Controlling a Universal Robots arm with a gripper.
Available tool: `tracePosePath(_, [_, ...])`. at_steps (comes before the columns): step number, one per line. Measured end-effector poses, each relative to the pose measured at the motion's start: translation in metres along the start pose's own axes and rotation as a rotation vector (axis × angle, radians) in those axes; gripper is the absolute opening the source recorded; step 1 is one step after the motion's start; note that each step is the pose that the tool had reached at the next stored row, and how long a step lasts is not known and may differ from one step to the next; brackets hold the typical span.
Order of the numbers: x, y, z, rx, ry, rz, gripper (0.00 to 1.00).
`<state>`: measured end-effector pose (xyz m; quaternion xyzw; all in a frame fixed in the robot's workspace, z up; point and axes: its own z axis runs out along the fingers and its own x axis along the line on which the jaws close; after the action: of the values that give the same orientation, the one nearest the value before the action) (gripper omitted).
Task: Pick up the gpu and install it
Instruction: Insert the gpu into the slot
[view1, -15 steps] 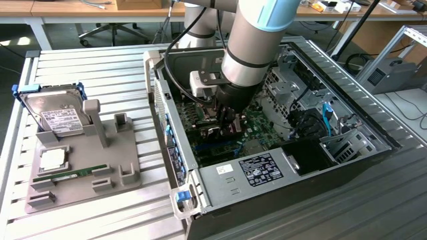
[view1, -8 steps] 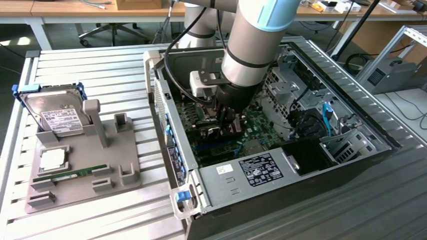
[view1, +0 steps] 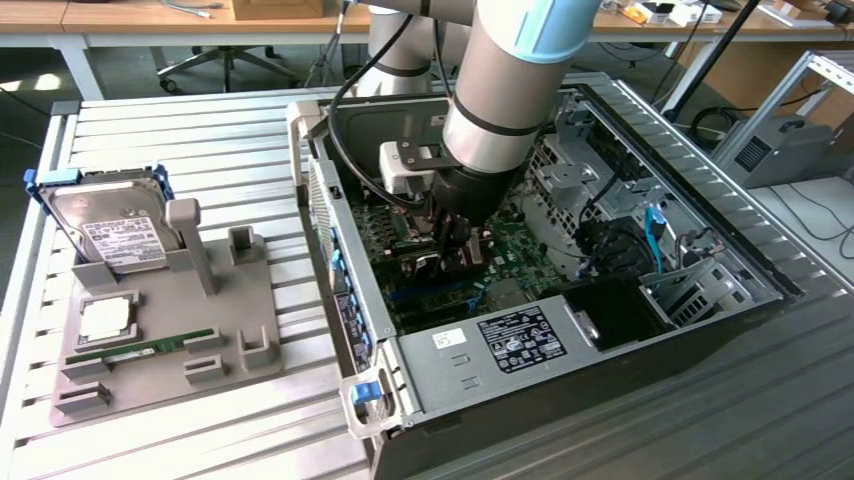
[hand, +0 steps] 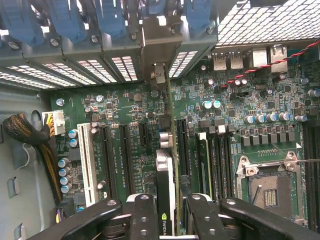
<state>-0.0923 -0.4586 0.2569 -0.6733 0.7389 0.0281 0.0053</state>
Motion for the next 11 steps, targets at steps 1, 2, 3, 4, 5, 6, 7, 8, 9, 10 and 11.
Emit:
tracePosePath(1, [0.0, 0.0, 0.0, 0.0, 0.0, 0.0, 0.27])
tracePosePath(2, [0.0, 0.0, 0.0, 0.0, 0.0, 0.0, 0.27])
tracePosePath(3, [0.0, 0.0, 0.0, 0.0, 0.0, 0.0, 0.27])
tracePosePath(4, [0.0, 0.0, 0.0, 0.0, 0.0, 0.0, 0.27])
tracePosePath(5, [0.0, 0.0, 0.0, 0.0, 0.0, 0.0, 0.27])
tracePosePath(6, [0.0, 0.0, 0.0, 0.0, 0.0, 0.0, 0.27])
tracePosePath(7, [0.0, 0.0, 0.0, 0.0, 0.0, 0.0, 0.27])
tracePosePath(8, [0.0, 0.0, 0.0, 0.0, 0.0, 0.0, 0.27])
tracePosePath(9, [0.0, 0.0, 0.0, 0.0, 0.0, 0.0, 0.27])
tracePosePath(10, [0.0, 0.0, 0.0, 0.0, 0.0, 0.0, 0.27])
tracePosePath(11, [0.0, 0.0, 0.0, 0.0, 0.0, 0.0, 0.27])
